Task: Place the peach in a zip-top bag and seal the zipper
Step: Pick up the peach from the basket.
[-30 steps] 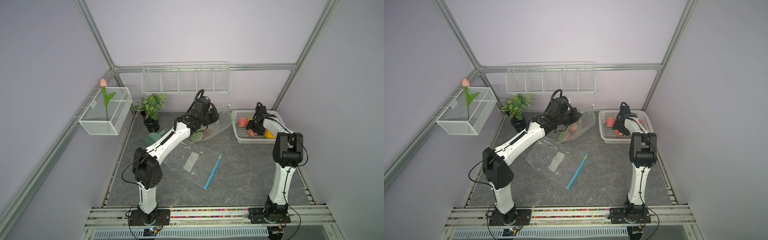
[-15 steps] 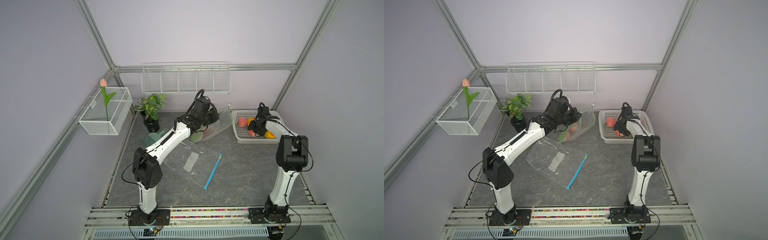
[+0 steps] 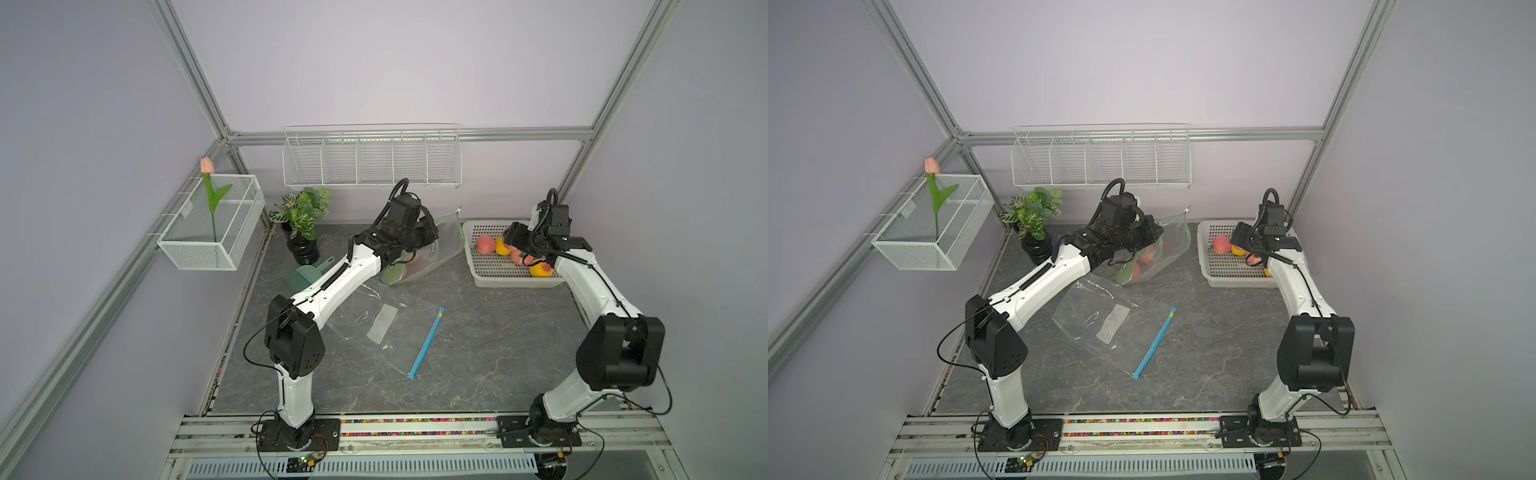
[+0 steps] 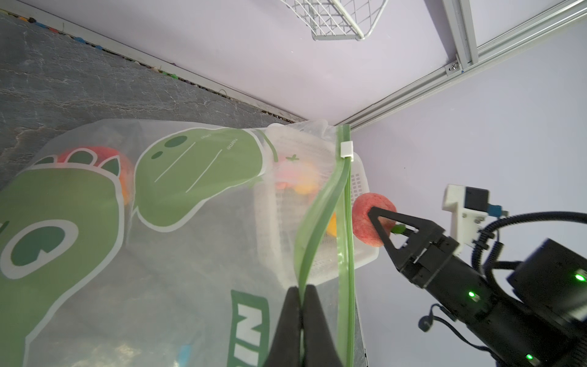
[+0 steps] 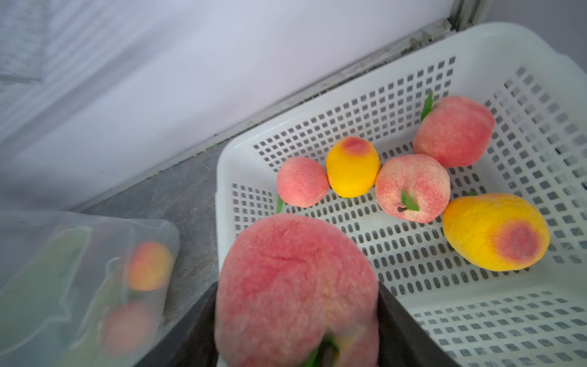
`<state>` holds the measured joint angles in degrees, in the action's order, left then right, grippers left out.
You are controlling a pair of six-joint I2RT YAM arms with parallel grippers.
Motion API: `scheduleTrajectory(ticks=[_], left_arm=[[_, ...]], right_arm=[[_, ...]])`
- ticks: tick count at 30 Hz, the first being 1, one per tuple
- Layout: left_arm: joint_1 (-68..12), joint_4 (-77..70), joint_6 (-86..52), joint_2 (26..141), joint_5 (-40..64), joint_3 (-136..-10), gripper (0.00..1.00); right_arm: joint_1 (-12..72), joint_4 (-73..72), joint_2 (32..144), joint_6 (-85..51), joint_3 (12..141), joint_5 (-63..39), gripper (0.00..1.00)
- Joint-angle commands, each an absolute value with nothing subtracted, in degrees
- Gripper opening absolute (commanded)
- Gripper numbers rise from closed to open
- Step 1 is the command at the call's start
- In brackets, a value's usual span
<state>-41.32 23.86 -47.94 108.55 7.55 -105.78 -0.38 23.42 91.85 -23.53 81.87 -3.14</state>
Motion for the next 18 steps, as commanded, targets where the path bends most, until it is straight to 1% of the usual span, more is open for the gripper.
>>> scheduleTrajectory(ticks=[1,8,18], left_arm=[[-41.57,23.40,-48.28,107.49,7.47,-105.21,0.00],[-41.57,23.29,-48.43,107.57,7.49,-105.16,0.00],[-41.66,23.05,-48.34,107.69,7.65,-105.47,0.00]], right_arm=[[0.45,20.81,87.66,-23.37,81.20,-7.17,0.70],[4.07,17.93,82.78,-21.92,81.26,-12.29,0.70],[10.72,16.46,82.17,-20.50,82.92,-18.56,0.70]])
